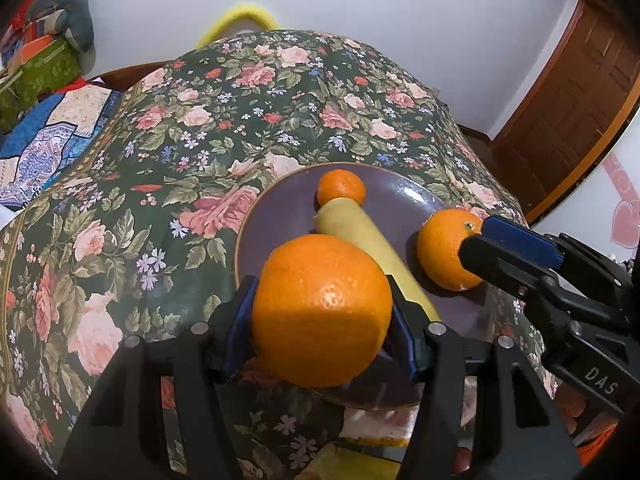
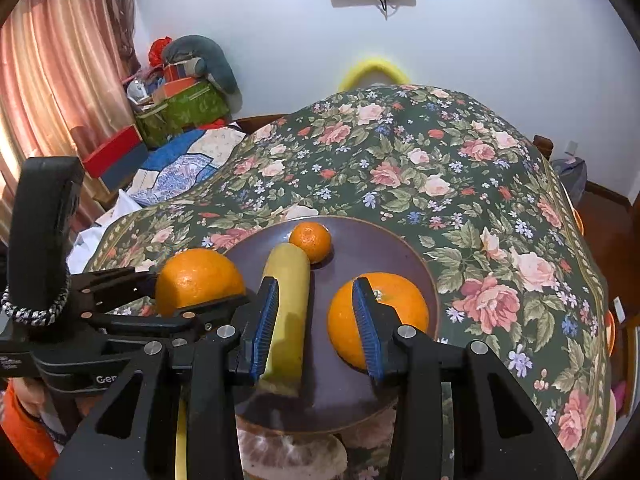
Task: Organize fruits
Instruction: 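Open the right gripper to set the cylinder on the plate while the left gripper releases the orange, then reach the left gripper to the other small mandarin while the right gripper approaches the pink pomelo segment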
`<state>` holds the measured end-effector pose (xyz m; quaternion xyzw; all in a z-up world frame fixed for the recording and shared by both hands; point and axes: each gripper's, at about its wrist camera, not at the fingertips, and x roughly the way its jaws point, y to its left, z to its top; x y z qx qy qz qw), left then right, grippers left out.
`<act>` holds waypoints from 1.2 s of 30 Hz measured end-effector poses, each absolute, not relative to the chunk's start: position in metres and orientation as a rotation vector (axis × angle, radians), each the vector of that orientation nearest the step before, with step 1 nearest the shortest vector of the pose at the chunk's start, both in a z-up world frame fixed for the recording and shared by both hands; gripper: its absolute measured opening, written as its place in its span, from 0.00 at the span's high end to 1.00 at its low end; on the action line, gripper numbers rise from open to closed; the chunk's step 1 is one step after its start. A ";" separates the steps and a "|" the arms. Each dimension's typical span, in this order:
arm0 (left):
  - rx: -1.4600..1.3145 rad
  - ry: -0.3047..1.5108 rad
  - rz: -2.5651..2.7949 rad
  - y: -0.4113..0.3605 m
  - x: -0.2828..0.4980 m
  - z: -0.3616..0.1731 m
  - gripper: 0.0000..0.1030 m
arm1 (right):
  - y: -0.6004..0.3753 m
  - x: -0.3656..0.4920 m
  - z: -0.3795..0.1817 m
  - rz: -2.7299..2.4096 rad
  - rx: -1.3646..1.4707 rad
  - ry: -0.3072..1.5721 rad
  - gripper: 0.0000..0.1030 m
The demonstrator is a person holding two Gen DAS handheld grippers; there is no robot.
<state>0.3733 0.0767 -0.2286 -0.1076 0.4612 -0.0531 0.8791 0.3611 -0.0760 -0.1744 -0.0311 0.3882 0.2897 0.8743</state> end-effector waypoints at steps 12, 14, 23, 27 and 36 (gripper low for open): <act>-0.239 0.943 -0.118 0.075 0.359 -0.211 0.37 | -0.092 0.338 -0.164 0.594 -0.095 0.781 0.65; -0.235 0.931 -0.114 0.075 0.354 -0.204 0.37 | -0.094 0.334 -0.162 0.593 -0.096 0.777 0.65; -0.194 0.861 -0.096 0.067 0.308 -0.169 0.37 | -0.102 0.307 -0.151 0.579 -0.103 0.766 0.65; -0.189 0.844 -0.096 0.063 0.280 -0.159 0.37 | -0.107 0.291 -0.145 0.572 -0.102 0.767 0.65; -0.181 0.831 -0.064 0.056 0.213 -0.151 0.37 | -0.116 0.246 -0.132 0.563 -0.122 0.749 0.65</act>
